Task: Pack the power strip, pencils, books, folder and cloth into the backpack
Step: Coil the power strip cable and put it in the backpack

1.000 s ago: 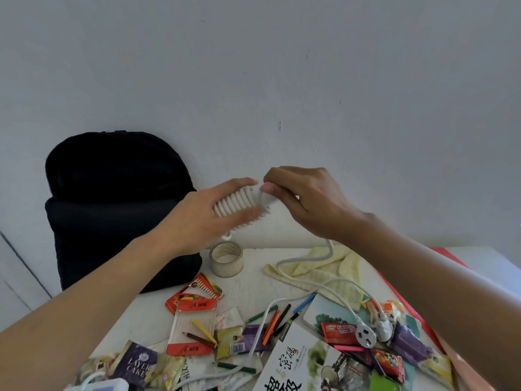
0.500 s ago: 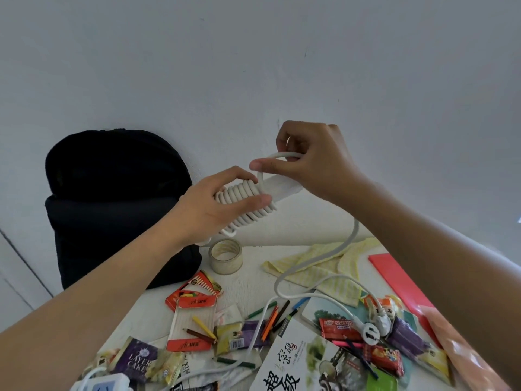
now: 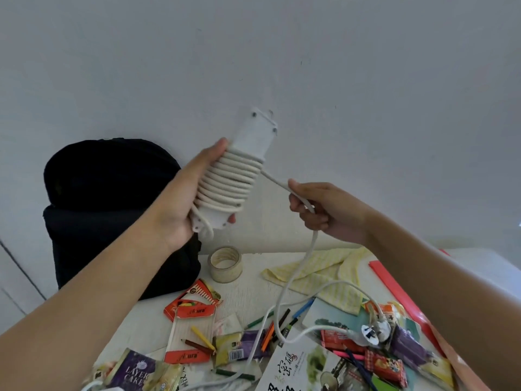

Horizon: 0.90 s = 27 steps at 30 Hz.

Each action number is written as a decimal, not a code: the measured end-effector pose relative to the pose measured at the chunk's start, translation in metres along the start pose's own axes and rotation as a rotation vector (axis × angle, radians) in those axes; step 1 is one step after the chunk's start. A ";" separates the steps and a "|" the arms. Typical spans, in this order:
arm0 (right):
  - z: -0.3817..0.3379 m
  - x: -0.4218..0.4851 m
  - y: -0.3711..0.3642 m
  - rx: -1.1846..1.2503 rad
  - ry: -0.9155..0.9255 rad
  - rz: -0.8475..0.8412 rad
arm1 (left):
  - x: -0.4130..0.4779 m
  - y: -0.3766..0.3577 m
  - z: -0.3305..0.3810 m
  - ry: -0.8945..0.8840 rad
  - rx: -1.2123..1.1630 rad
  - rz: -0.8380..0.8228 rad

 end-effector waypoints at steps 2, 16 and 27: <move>-0.001 -0.006 -0.003 -0.008 0.018 -0.026 | 0.008 0.015 0.006 -0.017 0.043 0.073; -0.021 0.000 0.024 -0.978 -0.050 0.271 | 0.029 0.035 -0.008 -0.006 0.238 0.152; -0.070 0.000 -0.039 -1.483 0.384 0.146 | 0.031 0.024 -0.017 -0.099 0.441 0.094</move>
Point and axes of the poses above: each hand's wrist, its own x-axis towards the middle knuckle, its own y-axis out of the back of the hand, z = x × y, the point moved 10 cm from there along x, towards the middle knuckle
